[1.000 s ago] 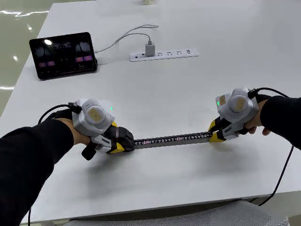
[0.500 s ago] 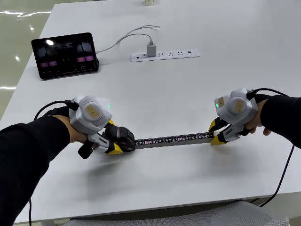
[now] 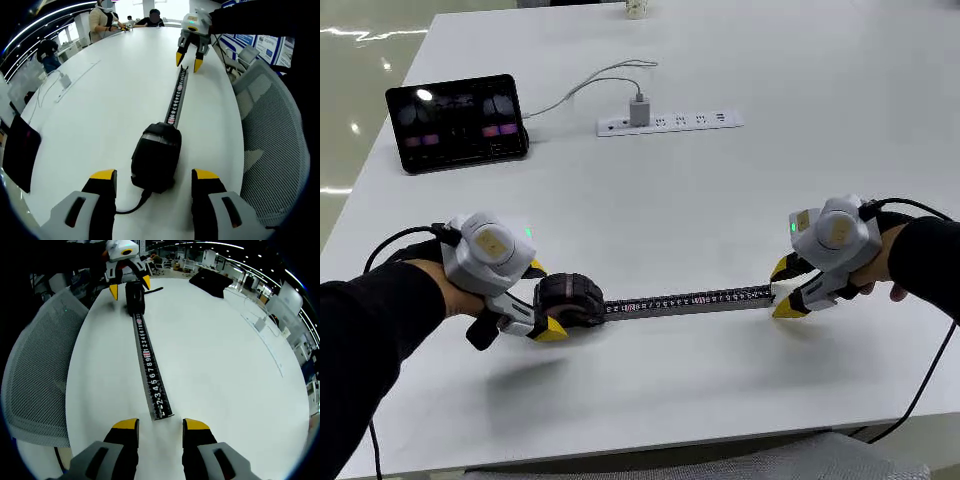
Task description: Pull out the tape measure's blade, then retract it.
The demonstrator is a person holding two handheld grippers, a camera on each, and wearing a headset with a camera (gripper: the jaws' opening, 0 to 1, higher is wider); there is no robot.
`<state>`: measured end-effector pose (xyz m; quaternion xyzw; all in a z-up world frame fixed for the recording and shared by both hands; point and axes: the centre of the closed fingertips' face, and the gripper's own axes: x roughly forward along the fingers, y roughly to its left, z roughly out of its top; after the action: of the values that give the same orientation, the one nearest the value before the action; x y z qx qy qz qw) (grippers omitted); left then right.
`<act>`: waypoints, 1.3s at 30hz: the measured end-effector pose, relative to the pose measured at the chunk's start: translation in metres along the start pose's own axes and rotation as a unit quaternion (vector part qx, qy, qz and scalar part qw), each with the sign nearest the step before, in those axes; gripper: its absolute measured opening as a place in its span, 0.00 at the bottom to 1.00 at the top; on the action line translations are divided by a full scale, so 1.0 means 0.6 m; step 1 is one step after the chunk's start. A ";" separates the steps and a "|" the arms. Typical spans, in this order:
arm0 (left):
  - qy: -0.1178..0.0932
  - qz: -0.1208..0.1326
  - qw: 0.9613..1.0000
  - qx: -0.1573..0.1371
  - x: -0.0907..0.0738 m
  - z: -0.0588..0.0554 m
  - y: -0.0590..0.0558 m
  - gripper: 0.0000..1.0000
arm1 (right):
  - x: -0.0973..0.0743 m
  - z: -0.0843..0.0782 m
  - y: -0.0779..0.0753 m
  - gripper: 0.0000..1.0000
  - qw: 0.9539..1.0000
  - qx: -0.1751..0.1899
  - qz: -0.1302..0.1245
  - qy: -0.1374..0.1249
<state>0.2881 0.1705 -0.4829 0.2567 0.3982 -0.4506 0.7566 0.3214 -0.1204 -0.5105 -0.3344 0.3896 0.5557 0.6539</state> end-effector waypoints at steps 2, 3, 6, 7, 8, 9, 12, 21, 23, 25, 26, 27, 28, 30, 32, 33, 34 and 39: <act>-0.003 0.009 1.000 -0.018 -0.005 -0.005 0.004 0.58 | -0.004 0.001 0.000 0.33 1.000 0.015 -0.004 -0.012; -0.009 0.012 0.999 -0.030 -0.008 -0.007 0.006 0.60 | -0.007 0.001 0.000 0.34 0.999 0.023 -0.008 -0.021; -0.017 0.016 0.998 -0.051 -0.016 -0.011 0.008 0.65 | -0.012 -0.003 -0.001 0.35 0.998 0.050 -0.019 -0.032; -0.017 0.017 0.998 -0.054 -0.018 -0.013 0.008 0.65 | -0.014 -0.002 -0.002 0.35 0.997 0.057 -0.024 -0.039; -0.020 0.021 0.998 -0.063 -0.021 -0.016 0.009 0.66 | -0.016 -0.001 -0.003 0.37 0.996 0.071 -0.029 -0.047; -0.022 0.023 0.997 -0.068 -0.023 -0.017 0.010 0.66 | -0.018 -0.001 -0.003 0.38 0.995 0.078 -0.032 -0.052; -0.031 0.030 0.995 -0.090 -0.027 -0.022 0.015 0.68 | -0.023 -0.003 -0.003 0.40 0.993 0.095 -0.043 -0.063; -0.043 0.055 0.987 -0.145 -0.037 -0.044 0.020 0.74 | -0.035 -0.015 0.015 0.46 0.982 0.148 -0.070 -0.094; -0.049 0.060 0.985 -0.157 -0.039 -0.050 0.019 0.75 | -0.036 -0.023 0.018 0.47 0.981 0.154 -0.073 -0.094; -0.055 0.064 0.982 -0.169 -0.041 -0.057 0.018 0.75 | -0.038 -0.029 0.022 0.48 0.979 0.162 -0.075 -0.095; -0.057 0.066 0.981 -0.174 -0.042 -0.060 0.017 0.75 | -0.039 -0.031 0.023 0.48 0.979 0.164 -0.076 -0.097; -0.061 0.068 0.980 -0.178 -0.043 -0.062 0.017 0.75 | -0.040 -0.033 0.025 0.49 0.978 0.165 -0.079 -0.097; -0.067 0.073 0.978 -0.184 -0.046 -0.066 0.017 0.75 | -0.042 -0.036 0.026 0.49 0.977 0.167 -0.084 -0.099; -0.074 0.078 0.975 -0.195 -0.052 -0.072 0.014 0.75 | -0.046 -0.038 0.030 0.50 0.975 0.174 -0.091 -0.108; -0.080 0.081 0.972 -0.205 -0.056 -0.076 0.012 0.75 | -0.047 -0.044 0.036 0.51 0.973 0.180 -0.092 -0.109; -0.084 0.082 0.971 -0.210 -0.058 -0.080 0.010 0.75 | -0.046 -0.048 0.040 0.52 0.973 0.181 -0.094 -0.109; -0.086 0.084 0.970 -0.213 -0.060 -0.082 0.009 0.75 | -0.047 -0.052 0.042 0.53 0.972 0.184 -0.096 -0.108; -0.097 0.097 0.965 -0.224 -0.070 -0.095 0.004 0.76 | -0.052 -0.068 0.051 0.57 0.968 0.199 -0.105 -0.113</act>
<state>0.2572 0.2341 -0.4794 0.0729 0.3871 -0.2965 0.8700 0.2833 -0.1655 -0.5025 -0.1714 0.3787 0.4290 0.8020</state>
